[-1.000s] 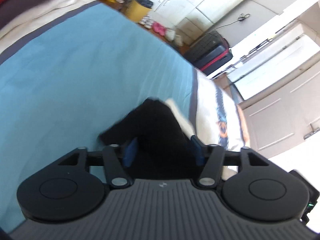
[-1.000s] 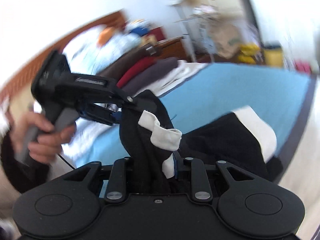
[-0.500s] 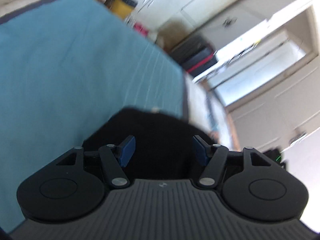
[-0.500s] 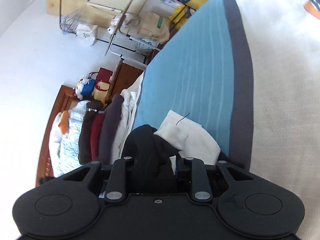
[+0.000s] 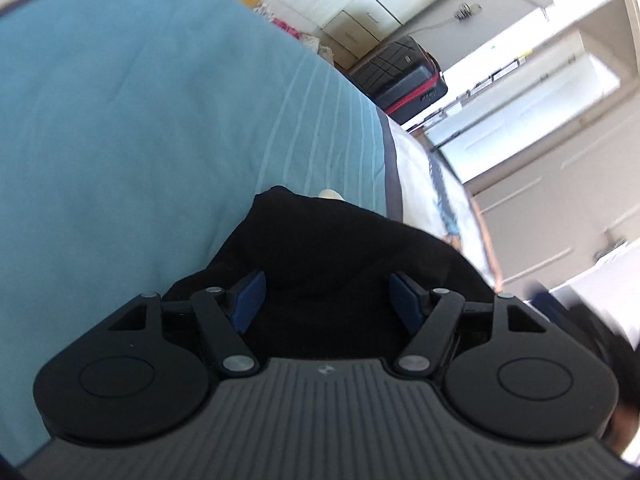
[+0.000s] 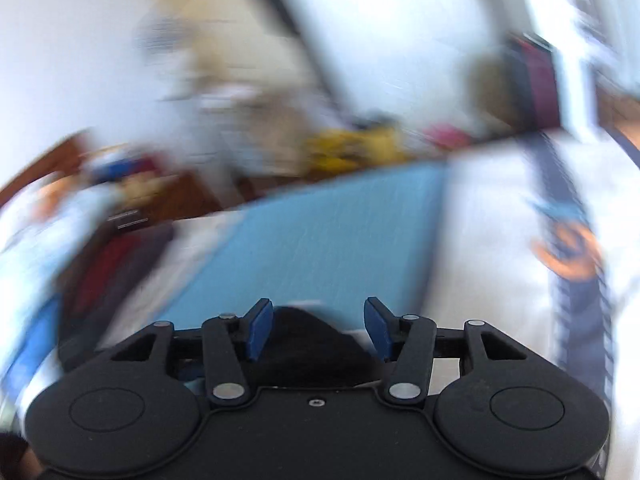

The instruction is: Fold clothes

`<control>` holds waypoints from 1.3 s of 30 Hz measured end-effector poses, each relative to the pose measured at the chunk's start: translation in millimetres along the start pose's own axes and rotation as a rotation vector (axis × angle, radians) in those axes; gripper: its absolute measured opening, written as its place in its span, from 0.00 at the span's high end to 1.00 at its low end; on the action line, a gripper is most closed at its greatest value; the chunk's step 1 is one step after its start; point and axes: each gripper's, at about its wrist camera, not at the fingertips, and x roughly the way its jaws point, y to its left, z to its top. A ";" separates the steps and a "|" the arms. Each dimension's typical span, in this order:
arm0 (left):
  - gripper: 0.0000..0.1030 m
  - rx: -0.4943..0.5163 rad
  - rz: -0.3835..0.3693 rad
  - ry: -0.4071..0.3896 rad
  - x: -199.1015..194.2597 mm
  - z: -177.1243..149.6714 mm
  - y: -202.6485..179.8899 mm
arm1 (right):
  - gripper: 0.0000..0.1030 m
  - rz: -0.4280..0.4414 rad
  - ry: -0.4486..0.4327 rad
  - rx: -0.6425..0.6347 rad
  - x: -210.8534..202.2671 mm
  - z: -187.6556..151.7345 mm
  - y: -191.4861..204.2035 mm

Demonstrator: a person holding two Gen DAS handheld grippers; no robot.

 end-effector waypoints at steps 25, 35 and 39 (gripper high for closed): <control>0.29 0.077 0.199 -0.030 -2.8 -8.0 2.2 | 0.95 0.041 0.187 -0.133 18.6 -56.9 54.4; 0.29 0.071 0.205 -0.025 -18.6 -14.3 -3.8 | 0.98 -0.196 0.427 -0.123 41.5 -82.9 47.8; 0.29 0.018 0.252 -0.049 -57.1 -17.2 -5.8 | 0.87 -0.206 0.490 -0.112 41.1 -85.5 43.3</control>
